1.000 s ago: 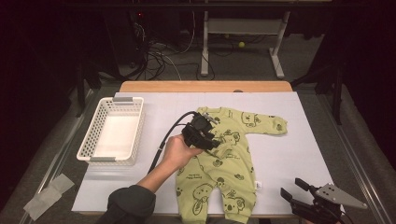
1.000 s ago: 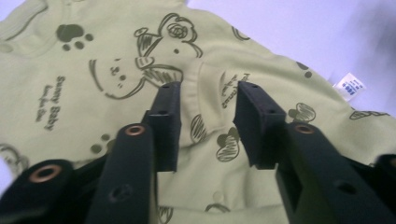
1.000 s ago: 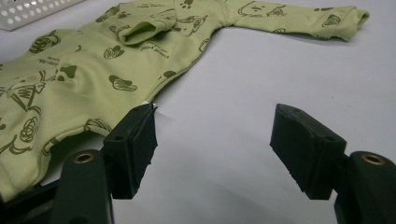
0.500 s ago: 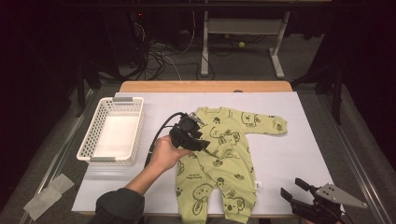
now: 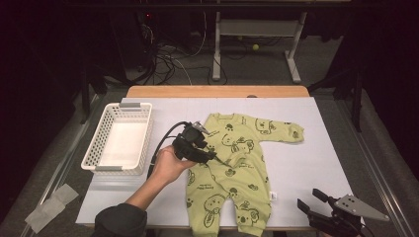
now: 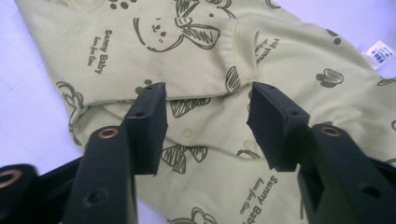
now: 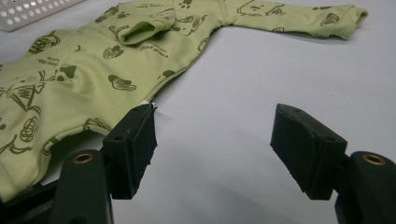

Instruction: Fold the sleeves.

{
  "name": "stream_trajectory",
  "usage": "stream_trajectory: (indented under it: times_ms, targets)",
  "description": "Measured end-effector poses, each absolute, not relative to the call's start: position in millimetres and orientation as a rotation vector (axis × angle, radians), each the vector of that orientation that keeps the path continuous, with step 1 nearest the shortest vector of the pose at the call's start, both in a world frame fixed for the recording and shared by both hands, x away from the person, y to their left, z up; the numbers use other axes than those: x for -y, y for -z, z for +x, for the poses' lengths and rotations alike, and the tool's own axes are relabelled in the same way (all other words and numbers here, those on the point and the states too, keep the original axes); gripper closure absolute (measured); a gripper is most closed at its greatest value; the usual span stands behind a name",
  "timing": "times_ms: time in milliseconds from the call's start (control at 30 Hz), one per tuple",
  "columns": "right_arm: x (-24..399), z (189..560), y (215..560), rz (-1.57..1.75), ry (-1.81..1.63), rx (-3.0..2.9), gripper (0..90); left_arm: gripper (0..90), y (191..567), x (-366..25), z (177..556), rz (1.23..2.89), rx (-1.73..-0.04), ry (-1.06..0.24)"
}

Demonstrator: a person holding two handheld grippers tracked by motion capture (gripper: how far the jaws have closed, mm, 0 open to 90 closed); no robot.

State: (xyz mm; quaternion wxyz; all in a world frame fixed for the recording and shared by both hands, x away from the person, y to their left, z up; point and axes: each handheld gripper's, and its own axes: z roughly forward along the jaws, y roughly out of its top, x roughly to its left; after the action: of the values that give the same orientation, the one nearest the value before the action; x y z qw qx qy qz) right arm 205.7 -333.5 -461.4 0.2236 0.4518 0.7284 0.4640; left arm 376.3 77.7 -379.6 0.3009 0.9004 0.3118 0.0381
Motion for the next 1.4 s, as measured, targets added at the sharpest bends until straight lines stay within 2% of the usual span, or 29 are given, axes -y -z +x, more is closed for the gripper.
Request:
stream_trajectory:
  times_ms: [167,233,667,1400]
  targets:
    - [333.5,205.2,461.3,1.253,-1.28,-2.009,31.7,42.2,382.3,-87.1,374.0,2.364,-0.859,-0.098]
    - [333.8,204.8,461.4,1.252,-1.279,-2.007,31.7,39.1,382.4,-91.0,372.7,2.36,-0.87,-0.119]
    - [335.9,201.3,461.1,1.266,-1.286,-1.99,31.4,39.0,382.9,-107.7,368.9,2.303,-0.896,-0.136]
    - [335.7,201.2,461.3,1.272,-1.271,-1.992,31.2,36.3,385.4,-152.3,342.6,2.202,-0.925,-0.238]
